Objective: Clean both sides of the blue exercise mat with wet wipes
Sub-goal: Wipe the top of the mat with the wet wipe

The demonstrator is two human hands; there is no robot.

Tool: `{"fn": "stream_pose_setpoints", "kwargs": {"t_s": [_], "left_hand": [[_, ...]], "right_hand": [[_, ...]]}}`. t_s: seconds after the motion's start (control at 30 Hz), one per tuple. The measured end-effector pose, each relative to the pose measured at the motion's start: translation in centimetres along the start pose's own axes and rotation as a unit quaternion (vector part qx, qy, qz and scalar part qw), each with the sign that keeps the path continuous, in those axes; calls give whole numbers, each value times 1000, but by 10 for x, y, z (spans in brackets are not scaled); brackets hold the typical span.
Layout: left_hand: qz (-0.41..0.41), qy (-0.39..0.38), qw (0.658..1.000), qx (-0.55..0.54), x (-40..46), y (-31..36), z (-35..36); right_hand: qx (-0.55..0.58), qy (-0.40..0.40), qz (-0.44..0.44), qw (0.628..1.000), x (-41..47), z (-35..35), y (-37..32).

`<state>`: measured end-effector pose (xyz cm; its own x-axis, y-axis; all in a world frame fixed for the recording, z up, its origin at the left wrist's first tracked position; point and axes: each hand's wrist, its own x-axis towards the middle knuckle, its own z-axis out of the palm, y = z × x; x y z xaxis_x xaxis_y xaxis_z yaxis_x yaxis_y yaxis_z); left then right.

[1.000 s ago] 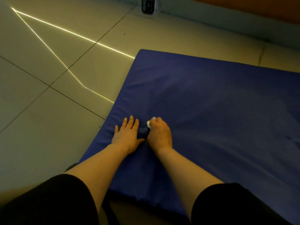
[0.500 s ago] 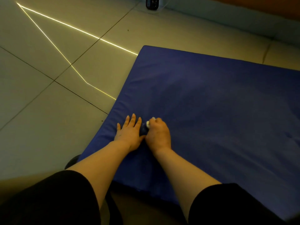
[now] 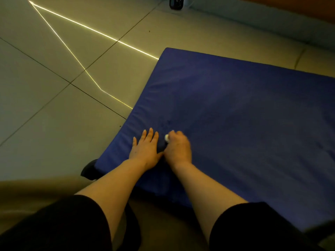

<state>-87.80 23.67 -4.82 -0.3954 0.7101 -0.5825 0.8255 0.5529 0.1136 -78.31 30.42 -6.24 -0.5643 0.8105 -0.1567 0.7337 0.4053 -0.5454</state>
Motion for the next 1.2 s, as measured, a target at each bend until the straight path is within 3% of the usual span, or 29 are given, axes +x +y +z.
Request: {"fn": "stream_pose_setpoints", "kwargs": {"t_s": [0.13,0.33,0.4,0.57,0.67,0.83,0.9,1.1,1.2], "left_hand": [[7,0,1000,-2,-13,-5,4],[12,-19,1000,15,-25,-14,0],[8,-13,1000,13,-30,-13,2],[4,-18,1000,6,-42,-14,9],[7,-26,1000,14,-50,-17,9],[5,-30,999,17,-64,-20,8],[-2,-30,999,13,-71,-19,9],[-8,-38,999,6,-83,-17,13],[0,-50,998,22,-91,-22,12]], "right_hand": [[-5,-31,-27,999,-1,-5,9],[-54,62,160,984,-1,-42,62],[-53,62,124,989,-10,-31,44],[0,-32,-53,998,-42,1,-6],[-40,-36,-34,998,-39,-15,12],[-85,23,125,988,-37,-48,54],[-78,24,101,992,-43,-41,38],[-26,-56,-94,994,-76,-10,-23],[-56,-53,-43,996,-68,-23,8]]}}
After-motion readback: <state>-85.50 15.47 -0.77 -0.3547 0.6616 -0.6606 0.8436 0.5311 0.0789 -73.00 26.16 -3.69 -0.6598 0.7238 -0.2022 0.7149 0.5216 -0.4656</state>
